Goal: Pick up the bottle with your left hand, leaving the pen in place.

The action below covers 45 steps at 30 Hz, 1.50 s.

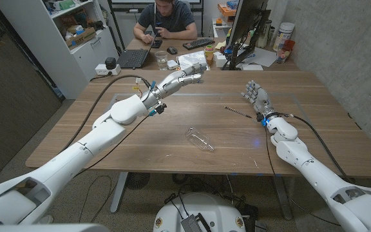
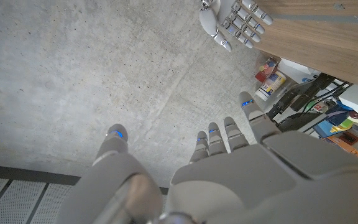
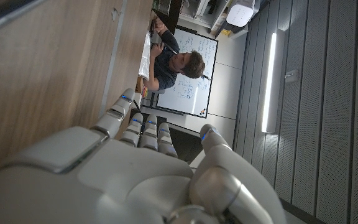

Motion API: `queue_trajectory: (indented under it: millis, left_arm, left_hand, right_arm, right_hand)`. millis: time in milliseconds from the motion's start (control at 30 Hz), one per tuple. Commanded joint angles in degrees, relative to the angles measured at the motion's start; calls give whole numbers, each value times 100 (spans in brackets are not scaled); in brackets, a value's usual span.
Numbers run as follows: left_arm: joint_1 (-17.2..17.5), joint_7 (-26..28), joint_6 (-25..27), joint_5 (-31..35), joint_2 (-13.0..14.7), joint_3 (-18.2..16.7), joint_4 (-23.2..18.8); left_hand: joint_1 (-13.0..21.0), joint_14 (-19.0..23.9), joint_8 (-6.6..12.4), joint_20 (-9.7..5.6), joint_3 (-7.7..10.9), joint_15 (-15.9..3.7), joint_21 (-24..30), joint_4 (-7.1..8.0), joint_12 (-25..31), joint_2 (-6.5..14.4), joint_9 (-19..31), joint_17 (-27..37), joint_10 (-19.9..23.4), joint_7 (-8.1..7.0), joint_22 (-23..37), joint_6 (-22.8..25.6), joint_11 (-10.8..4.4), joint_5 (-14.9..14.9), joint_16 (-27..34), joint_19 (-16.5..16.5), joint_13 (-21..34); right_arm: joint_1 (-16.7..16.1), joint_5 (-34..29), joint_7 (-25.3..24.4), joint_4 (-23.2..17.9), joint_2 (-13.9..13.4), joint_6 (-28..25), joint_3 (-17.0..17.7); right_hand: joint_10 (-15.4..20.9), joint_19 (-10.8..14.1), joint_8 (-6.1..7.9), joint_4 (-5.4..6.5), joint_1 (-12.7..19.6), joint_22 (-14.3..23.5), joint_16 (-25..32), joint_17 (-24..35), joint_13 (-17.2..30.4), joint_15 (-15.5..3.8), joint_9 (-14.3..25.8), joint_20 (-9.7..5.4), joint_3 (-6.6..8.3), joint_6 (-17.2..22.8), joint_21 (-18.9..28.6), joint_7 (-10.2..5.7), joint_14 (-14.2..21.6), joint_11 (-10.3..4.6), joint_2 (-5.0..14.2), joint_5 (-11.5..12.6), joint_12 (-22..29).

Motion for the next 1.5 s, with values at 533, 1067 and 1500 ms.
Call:
queue_trajectory:
  millis: [533, 1067, 1500]
  left_arm:
    - [-445, -953, 989, 1021, 959, 100, -1354]
    - [-1013, -1668, 1881, 2361, 1081, 549, -2030]
    - [-1509, -2837, 2678, 3091, 1115, 917, -2638]
  left_hand:
    - [855, -132, -1, 83, -130, 42, -179, -292, -43, -107, 48, 36, -287, 298, 32, -439, 130, 228, 24, -141, 75]
    - [1468, -179, 40, 15, -277, -112, -226, -292, 3, -46, 56, 40, -363, 160, 43, -459, -96, 345, 10, -171, 99]
    - [1995, -369, -2, 17, -349, -16, -242, -307, -41, -44, 69, 41, -679, 277, 35, -839, -24, 414, -14, -168, 125]
  right_arm:
    - [-290, -6, -197, -369, -95, 68, 77]
    - [-426, 4, -314, -442, -99, 101, 116]
    - [-437, 4, -360, -410, -80, 142, 137]
  right_hand:
    - [45, 44, 25, 72, -92, 16, 36, 11, 17, 2, 27, 13, -20, -6, 38, 56, 31, 11, -9, 38, 53]
    - [45, 50, 26, 121, -170, 17, 47, 19, 17, -14, 27, 1, -65, -6, 40, 54, 49, 18, -38, 42, 52]
    - [50, 56, 29, 173, -250, 18, 51, 27, 17, -10, 29, 8, -113, 2, 43, 52, 49, 32, -64, 47, 54]
